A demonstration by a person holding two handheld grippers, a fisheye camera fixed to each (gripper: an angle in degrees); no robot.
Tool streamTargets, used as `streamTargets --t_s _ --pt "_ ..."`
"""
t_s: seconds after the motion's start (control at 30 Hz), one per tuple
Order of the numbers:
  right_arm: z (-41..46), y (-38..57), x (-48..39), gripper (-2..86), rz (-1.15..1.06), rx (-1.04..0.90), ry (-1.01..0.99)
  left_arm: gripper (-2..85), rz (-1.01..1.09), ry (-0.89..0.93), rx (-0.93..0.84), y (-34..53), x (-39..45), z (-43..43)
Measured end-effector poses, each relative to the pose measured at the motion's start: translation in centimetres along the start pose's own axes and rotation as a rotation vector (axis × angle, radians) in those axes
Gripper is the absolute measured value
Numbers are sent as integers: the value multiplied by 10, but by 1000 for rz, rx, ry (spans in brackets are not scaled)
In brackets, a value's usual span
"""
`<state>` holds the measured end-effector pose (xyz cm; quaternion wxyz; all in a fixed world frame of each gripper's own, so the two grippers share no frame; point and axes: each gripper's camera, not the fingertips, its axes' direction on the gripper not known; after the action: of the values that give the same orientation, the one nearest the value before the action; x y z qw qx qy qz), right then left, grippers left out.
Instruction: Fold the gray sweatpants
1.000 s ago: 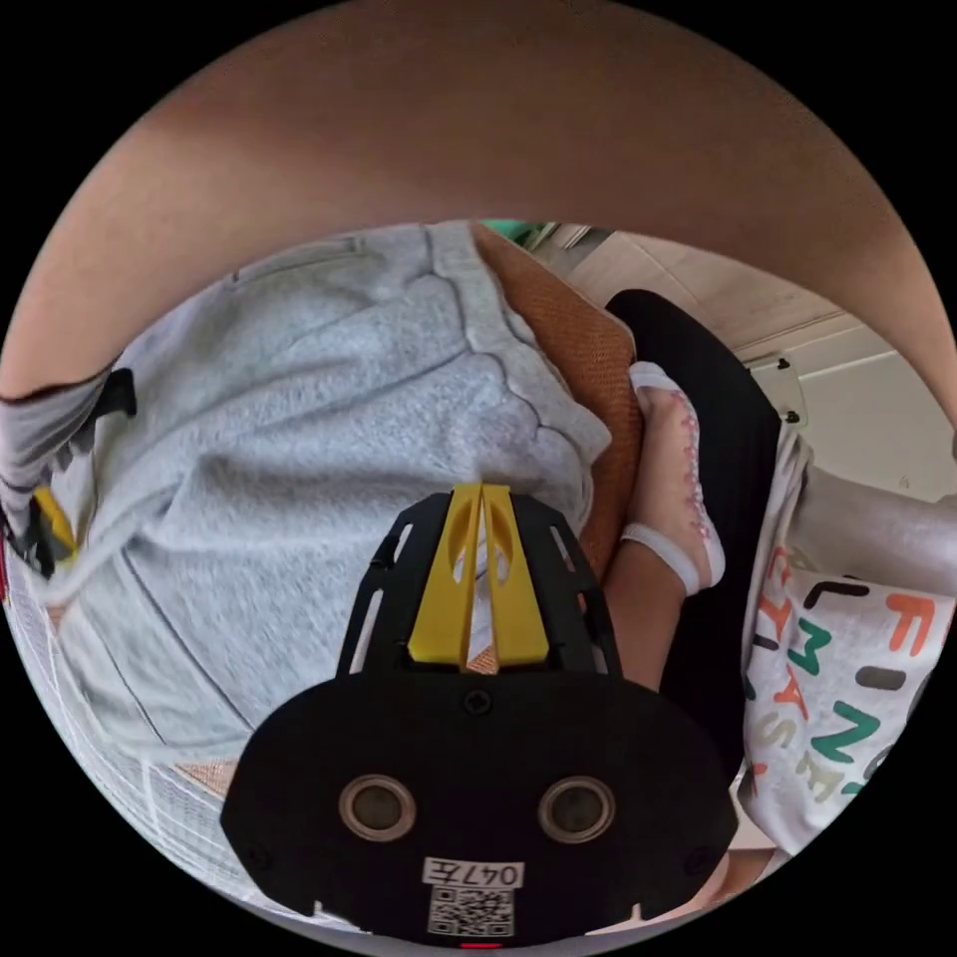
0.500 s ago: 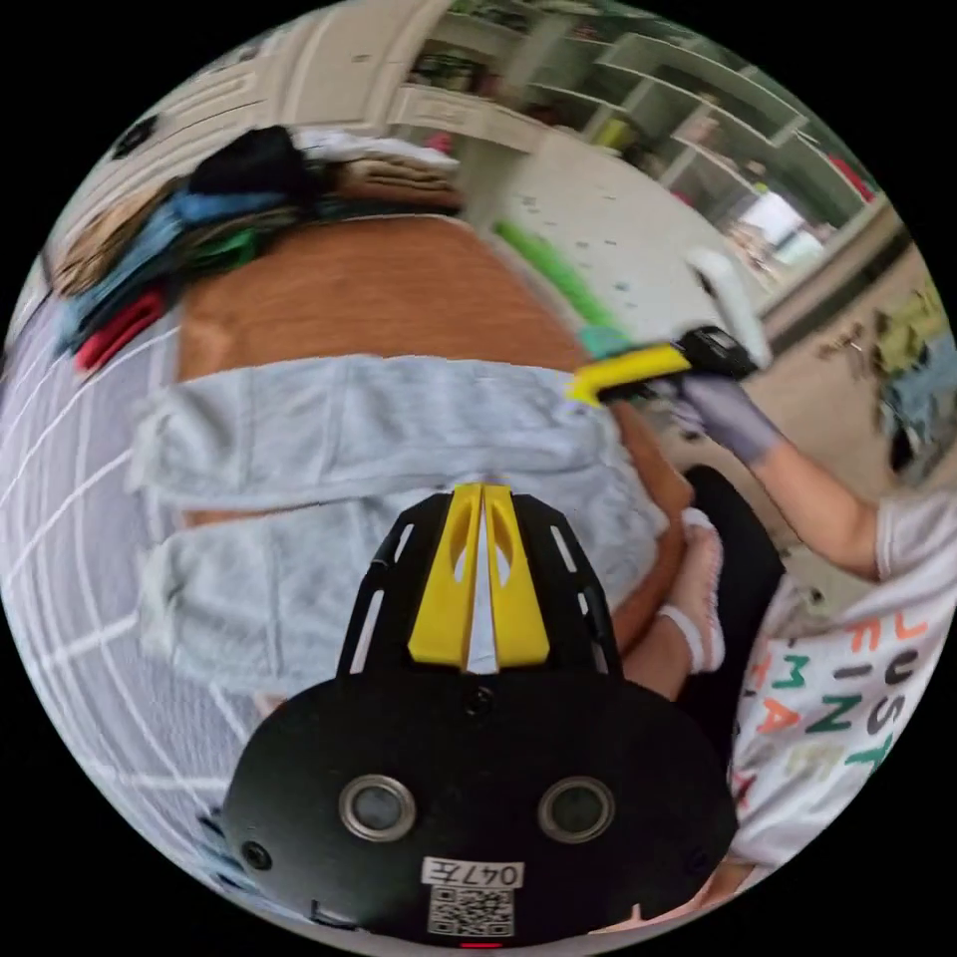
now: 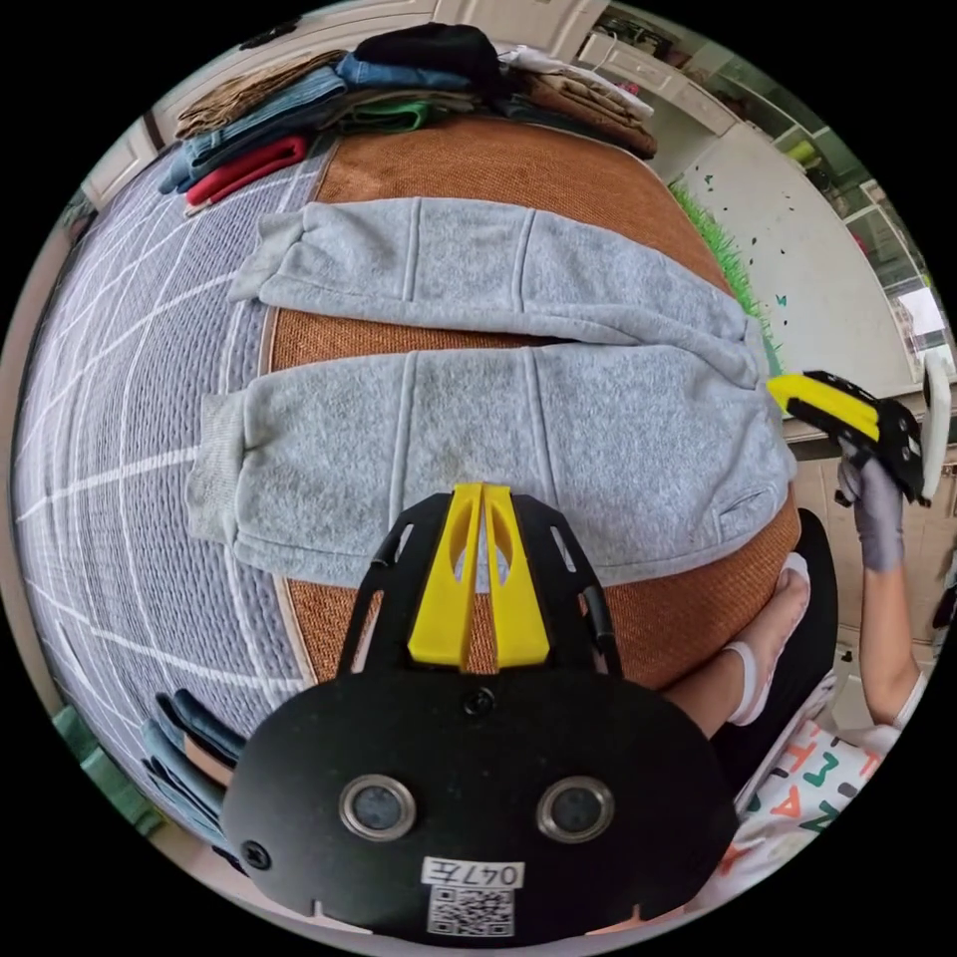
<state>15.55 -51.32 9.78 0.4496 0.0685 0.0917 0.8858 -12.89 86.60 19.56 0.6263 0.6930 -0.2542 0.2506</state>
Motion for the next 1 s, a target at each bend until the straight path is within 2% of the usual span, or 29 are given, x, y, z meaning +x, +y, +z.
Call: streamTargets --t_s 0.1,0.13,0.17,0.23,0.3,0.57,0.67,0.83,1.0 --pt "45 38 -20 -7 -26 -170 -13 -9 -15 13 18 3 -4 14" --pt "44 58 -21 -8 23 -51 -20 -9 -54 57 43 7 -12 19" --pt "44 65 -21 -9 32 -28 -30 -9 -77 87 55 9 -16 22" --pt "44 73 -23 -11 62 -47 -56 -10 -137 206 60 15 -31 34" --pt "45 71 -31 -12 47 -78 -40 -10 -147 248 43 16 -35 42" --pt "53 69 -53 -12 28 -129 -20 -10 -50 70 62 25 -5 62" --pt "55 75 -61 -12 10 -105 -19 -10 -64 91 82 31 -11 73" --pt "57 88 -68 -12 66 -66 -65 -10 -180 242 81 43 -44 98" --pt "60 88 -90 -12 49 -94 -31 -10 -91 137 85 50 -28 112"
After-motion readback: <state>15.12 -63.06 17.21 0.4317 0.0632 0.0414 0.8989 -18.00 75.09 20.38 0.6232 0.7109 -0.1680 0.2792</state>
